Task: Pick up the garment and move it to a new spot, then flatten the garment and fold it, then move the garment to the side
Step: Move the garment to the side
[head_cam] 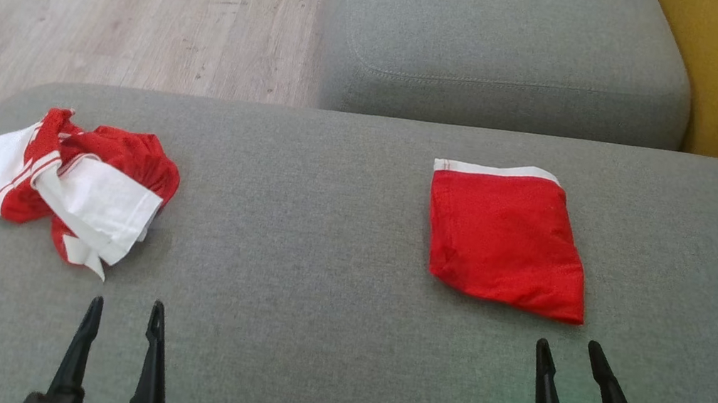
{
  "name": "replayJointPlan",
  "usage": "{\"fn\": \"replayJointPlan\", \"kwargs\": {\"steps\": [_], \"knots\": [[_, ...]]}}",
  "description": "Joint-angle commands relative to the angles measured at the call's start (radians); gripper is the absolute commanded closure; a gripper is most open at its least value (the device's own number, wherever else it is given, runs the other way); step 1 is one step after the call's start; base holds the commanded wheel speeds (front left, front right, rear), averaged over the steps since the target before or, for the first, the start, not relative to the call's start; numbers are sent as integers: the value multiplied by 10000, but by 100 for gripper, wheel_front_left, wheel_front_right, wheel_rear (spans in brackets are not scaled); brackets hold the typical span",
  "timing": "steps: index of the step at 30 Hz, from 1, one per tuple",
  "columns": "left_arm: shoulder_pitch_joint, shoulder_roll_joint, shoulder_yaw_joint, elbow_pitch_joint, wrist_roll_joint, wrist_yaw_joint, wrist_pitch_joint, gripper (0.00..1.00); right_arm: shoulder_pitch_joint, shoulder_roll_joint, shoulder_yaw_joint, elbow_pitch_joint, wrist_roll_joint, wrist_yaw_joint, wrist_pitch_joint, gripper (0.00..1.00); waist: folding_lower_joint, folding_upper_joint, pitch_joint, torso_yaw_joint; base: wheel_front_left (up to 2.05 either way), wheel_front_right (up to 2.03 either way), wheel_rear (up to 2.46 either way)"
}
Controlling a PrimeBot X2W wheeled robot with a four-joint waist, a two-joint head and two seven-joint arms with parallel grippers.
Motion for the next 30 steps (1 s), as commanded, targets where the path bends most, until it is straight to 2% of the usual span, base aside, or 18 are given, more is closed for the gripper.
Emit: {"fn": "replayJointPlan", "kwargs": {"steps": [1, 21, 30], "knots": [[-428, -28, 392, -260, 138, -31, -51, 0, -275, 12, 217, -265, -68, -7, -37, 0, 0, -1, 33, 7, 0, 0, 0], [-479, -28, 329, 24, 186, 20, -51, 0, -366, 107, 41, -129, -125, -7, -38, 0, 0, -1, 105, -126, 0, 0, 0], [-472, -28, 342, -106, 261, 35, -51, 0, -716, 137, 38, 471, -75, -7, -38, 0, 0, -1, 540, -340, 0, 0, 0]]}}
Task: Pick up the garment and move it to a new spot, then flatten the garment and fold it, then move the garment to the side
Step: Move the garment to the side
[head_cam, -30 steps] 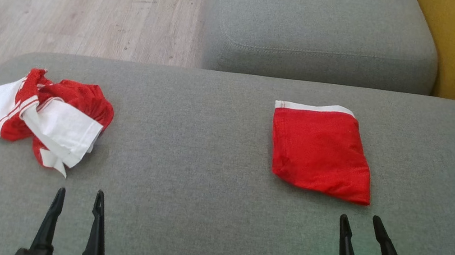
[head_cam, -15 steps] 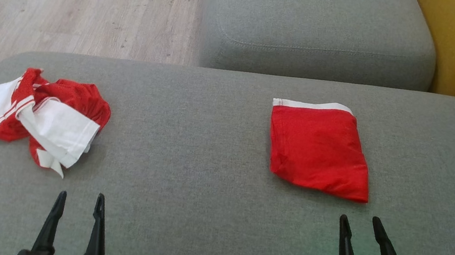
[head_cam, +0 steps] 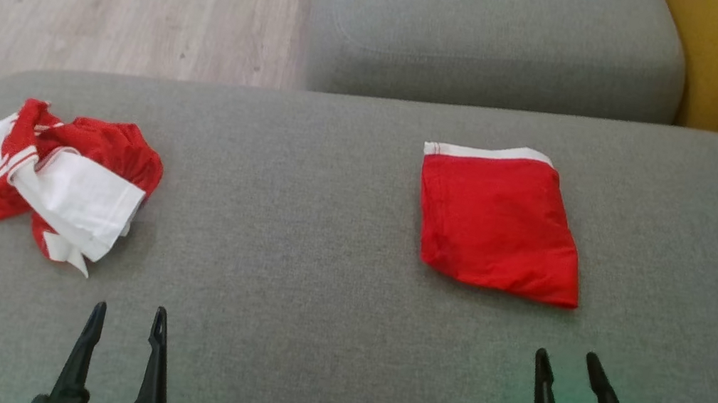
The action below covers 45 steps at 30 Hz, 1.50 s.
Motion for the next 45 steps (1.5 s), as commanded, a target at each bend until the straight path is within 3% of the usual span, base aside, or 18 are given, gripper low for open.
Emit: {"fn": "replayJointPlan", "kwargs": {"steps": [1, 11, 20, 26, 27, 28, 30, 38, 45], "knots": [[-491, -28, 335, -379, -32, 13, -51, 0, -700, -33, 342, -77, 62, -7, -40, 0, 0, 0, 204, -84, 0, 0, 0], [-1381, -28, 42, -898, -106, 1, -51, 0, -3436, -411, 426, 1474, 706, -7, 23, 0, 0, 0, 2013, -309, 0, 0, 0], [-2312, -28, -313, -892, -184, 34, -51, 0, -6238, -1569, 287, 3127, 1190, -7, 1788, 0, 0, 0, 3029, 119, 0, 0, 0], [-2594, -28, -661, -823, -443, 213, -51, 0, -6922, -1978, 342, 5017, 1236, -7, 2789, 0, 0, 0, 3235, 526, 0, 0, 0], [-2607, -28, -697, -825, -470, 249, -51, 0, -6943, -1922, 448, 5190, 1333, -7, 2849, 13, 0, 0, 3244, 555, 0, 0, 0], [-2614, -28, -713, -830, -499, 287, -51, 0, -6953, -1867, 570, 5309, 1450, -7, 2887, 51, 0, 0, 3260, 570, 0, 0, 0], [-2614, -28, -704, -845, -536, 345, -51, 0, -6987, -1802, 788, 5403, 1706, -7, 2817, 100, 0, 0, 3288, 546, 0, 0, 0], [-2708, -28, -555, -930, -448, 335, -51, 0, -7493, -2354, 1468, 5238, 2394, -7, 2304, 100, 0, 0, 3545, -23, 0, 0, 0], [-3039, -28, -546, -1070, -496, 220, -51, 0, -8230, -3958, 1634, 5036, 2214, -7, 2563, 100, 0, 0, 4329, -671, 0, 0, 0]]}}
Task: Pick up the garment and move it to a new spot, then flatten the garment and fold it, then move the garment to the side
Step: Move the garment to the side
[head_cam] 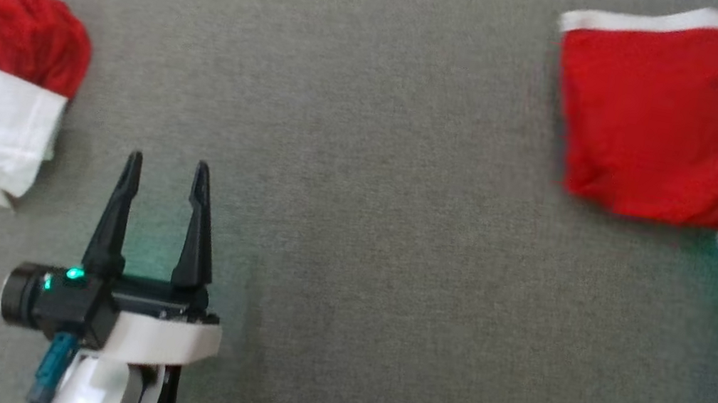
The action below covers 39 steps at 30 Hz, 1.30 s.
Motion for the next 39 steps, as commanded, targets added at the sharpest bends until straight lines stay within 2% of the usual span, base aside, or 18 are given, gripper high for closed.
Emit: {"fn": "replayJointPlan", "kwargs": {"steps": [1, 7, 13, 14, 15, 16, 18, 22, 25, 28, 31, 34, 39], "knots": [[-329, -7, 296, -359, -14, -65, -51, 0, -269, -500, 72, -334, -160, -7, 43, 100, 0, 0, 417, -311, 0, 0, 0], [-949, -7, 190, -537, 98, -202, -51, 0, -787, -2522, -608, -436, -1067, -7, 225, 100, 0, 0, 1323, -481, 0, 0, 0], [-1514, -7, 4, -572, 84, -407, -51, 0, -1135, -3817, -2138, -210, -2427, -7, -213, 100, 0, 0, 2029, -366, 0, 0, 0], [-1583, -7, -12, -563, 79, -437, -51, 0, -1175, -3867, -2485, -172, -2723, -7, -324, 56, 0, 0, 2102, -348, 0, 0, 0], [-1642, -7, -25, -550, 70, -461, -51, 0, -1192, -3867, -2823, -145, -3049, -7, -427, 0, 0, 0, 2151, -330, 0, 0, 0], [-1642, -7, -25, -550, 70, -461, -51, 0, -1192, -3867, -2823, -145, -3049, -7, -427, 0, 0, 0, 2151, -330, 0, 0, 0], [-1736, -7, -74, -514, 47, -491, -51, 0, -1180, -3759, -3520, -179, -3758, -7, -731, 0, 0, 0, 2197, -279, 0, 0, 0], [-1778, -7, -134, -396, -48, -521, -51, 0, -947, -3076, -5112, -557, -5490, -7, -1480, 0, 0, 0, 1920, -131, 0, 0, 0], [-1597, -7, -120, -284, -98, -501, -51, 0, -589, -1762, -5846, -1071, -6355, -7, -1912, 0, 0, 0, 1397, -65, 0, 0, 0], [-1313, -7, -113, -173, -145, -447, -51, 0, -72, -187, -5649, -1559, -6460, -7, -2287, 0, 0, 0, 648, 23, 0, 0, 0], [-970, -7, -75, -92, -193, -338, -51, 0, 755, 961, -4549, -1923, -5992, -7, -2525, 0, 0, 0, -129, 145, 0, 0, 0], [-633, -7, 14, -56, -205, -181, -51, 0, 1640, 1771, -3306, -2278, -5035, -7, -2608, 0, 0, 0, -904, 293, 0, 0, 0], [69, -7, 253, 177, -81, 98, -51, 0, 3647, 2611, -1044, -4064, -2577, -7, -2621, 0, 0, 0, -2462, 664, 0, 0, 0]]}}
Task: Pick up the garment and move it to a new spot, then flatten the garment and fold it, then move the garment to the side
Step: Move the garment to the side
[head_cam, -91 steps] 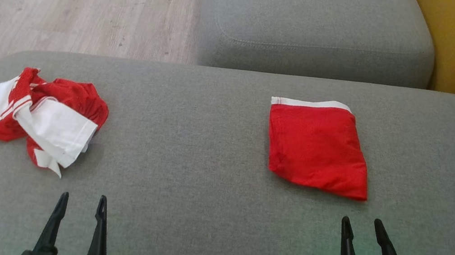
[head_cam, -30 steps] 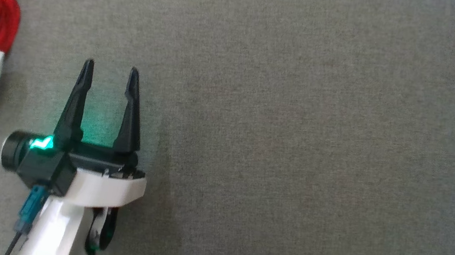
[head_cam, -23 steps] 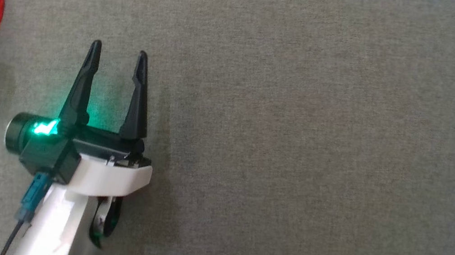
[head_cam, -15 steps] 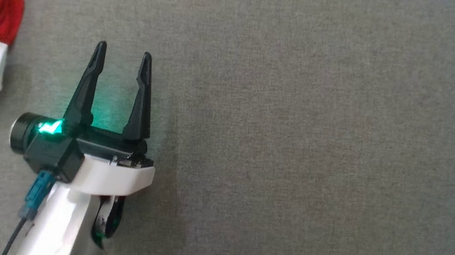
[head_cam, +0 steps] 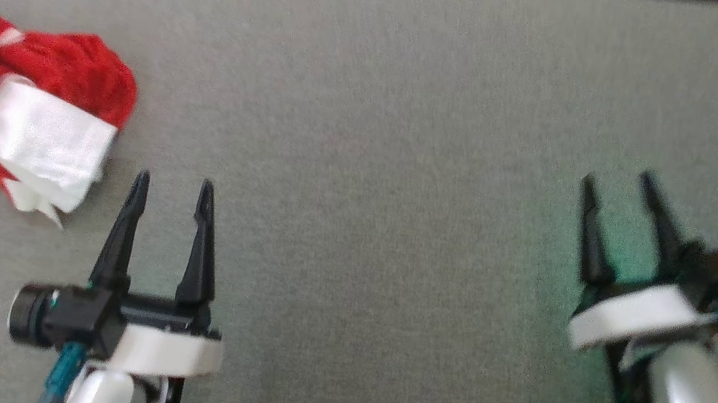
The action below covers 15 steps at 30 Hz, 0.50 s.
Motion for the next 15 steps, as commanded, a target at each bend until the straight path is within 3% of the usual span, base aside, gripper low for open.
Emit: {"fn": "replayJointPlan", "kwargs": {"steps": [1, 8, 15], "knots": [[127, 20, 422, -174, 130, 94, -51, 0, 447, 65, 379, -603, 248, -7, -107, 0, 4, -1, -1208, 406, 0, 0, 0], [982, 20, 655, 70, 500, 105, -51, 0, 2570, 734, 420, -1932, 361, -7, -109, 0, 4, -1, -2477, 621, 0, 0, 0], [1434, 20, 906, 534, 752, 1, -51, 0, 3574, 1056, -29, -2469, 253, -7, -110, 0, 4, -1, -2835, 556, 0, 0, 0]]}}
